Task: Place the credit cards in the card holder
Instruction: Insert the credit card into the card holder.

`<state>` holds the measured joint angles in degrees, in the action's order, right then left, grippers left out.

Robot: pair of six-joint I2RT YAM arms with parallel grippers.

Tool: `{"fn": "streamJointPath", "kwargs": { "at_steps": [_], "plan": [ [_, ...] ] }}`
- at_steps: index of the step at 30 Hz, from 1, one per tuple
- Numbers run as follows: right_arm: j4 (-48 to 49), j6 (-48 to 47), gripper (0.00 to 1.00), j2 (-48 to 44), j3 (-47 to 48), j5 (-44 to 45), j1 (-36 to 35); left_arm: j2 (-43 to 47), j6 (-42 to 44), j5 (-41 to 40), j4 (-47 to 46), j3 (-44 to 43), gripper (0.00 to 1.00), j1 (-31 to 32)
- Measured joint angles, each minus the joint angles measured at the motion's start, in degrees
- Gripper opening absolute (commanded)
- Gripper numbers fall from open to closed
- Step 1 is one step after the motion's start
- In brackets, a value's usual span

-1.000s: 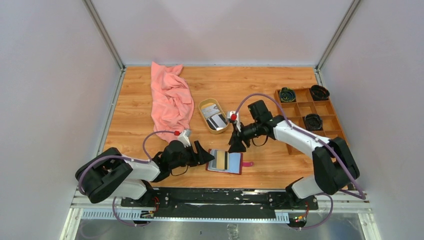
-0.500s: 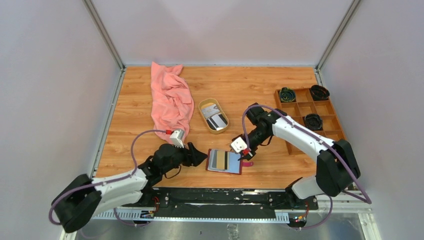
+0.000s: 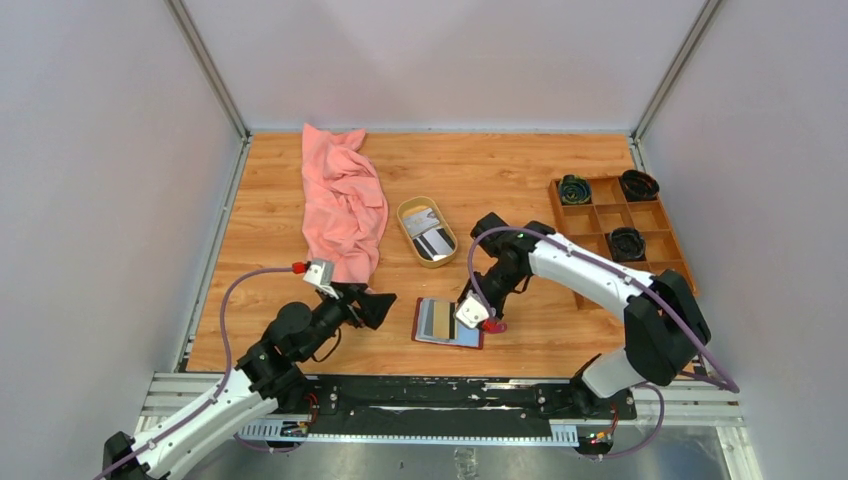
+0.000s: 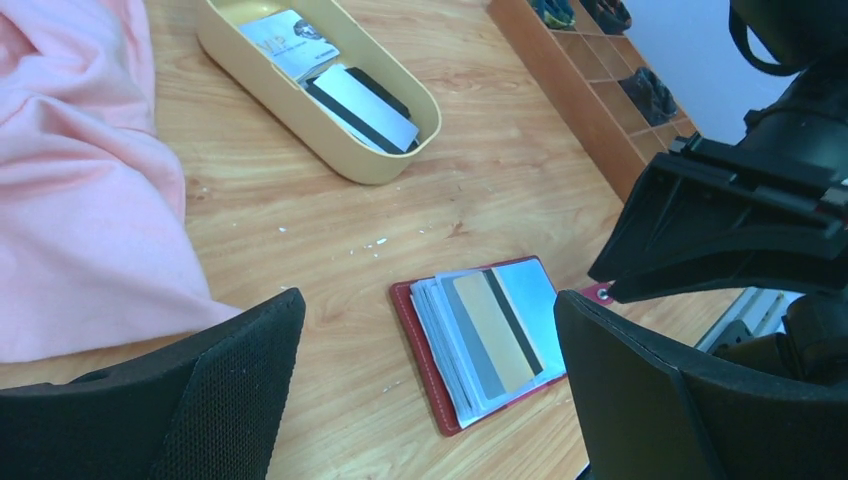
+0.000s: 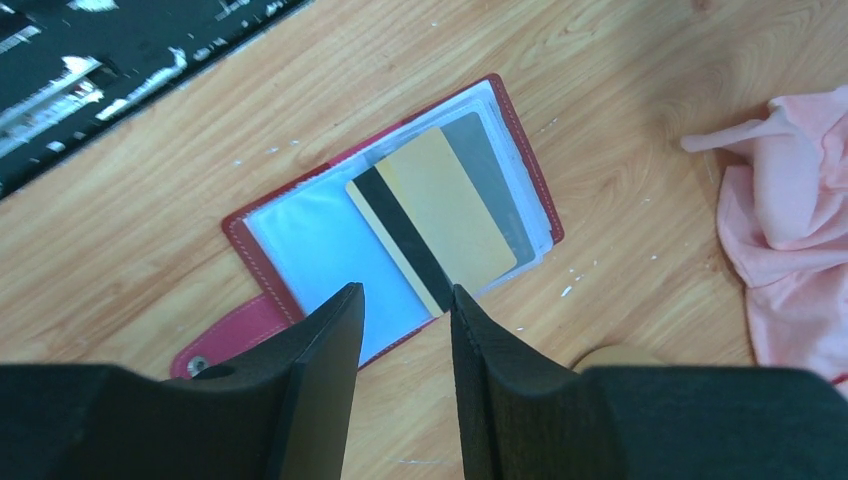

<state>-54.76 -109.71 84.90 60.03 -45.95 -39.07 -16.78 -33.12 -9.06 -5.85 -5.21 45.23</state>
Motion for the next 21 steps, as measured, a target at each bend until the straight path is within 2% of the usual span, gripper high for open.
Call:
{"fn": "streamJointPath", "kwargs": {
  "at_steps": [3, 7, 13, 15, 21],
  "plan": [
    [5.3, 1.6, 0.42, -1.0, -2.5, 2.3, -2.0, 2.7, -1.5, -0.2, 2.4, 0.6, 0.91, 0.0],
    [10.6, 2.7, 0.39, -2.9, -6.3, 4.5, -4.2, 2.1, -4.9, 0.2, 4.3, 3.3, 0.77, 0.0],
    [14.7, 2.9, 0.26, -2.7, -8.6, 7.6, -7.5, -4.4, -7.9, 1.0, 4.7, 4.7, 0.62, 0.0],
    [15.4, 3.0, 0.2, -1.7, -8.6, 9.2, -8.7, -6.8, -8.0, 1.1, 4.4, 4.6, 0.59, 0.0],
    [16.9, 3.4, 0.09, 1.0, -8.8, 14.5, -9.8, -13.9, -8.5, 1.9, 2.3, 4.6, 0.54, 0.0]
  ]
}}
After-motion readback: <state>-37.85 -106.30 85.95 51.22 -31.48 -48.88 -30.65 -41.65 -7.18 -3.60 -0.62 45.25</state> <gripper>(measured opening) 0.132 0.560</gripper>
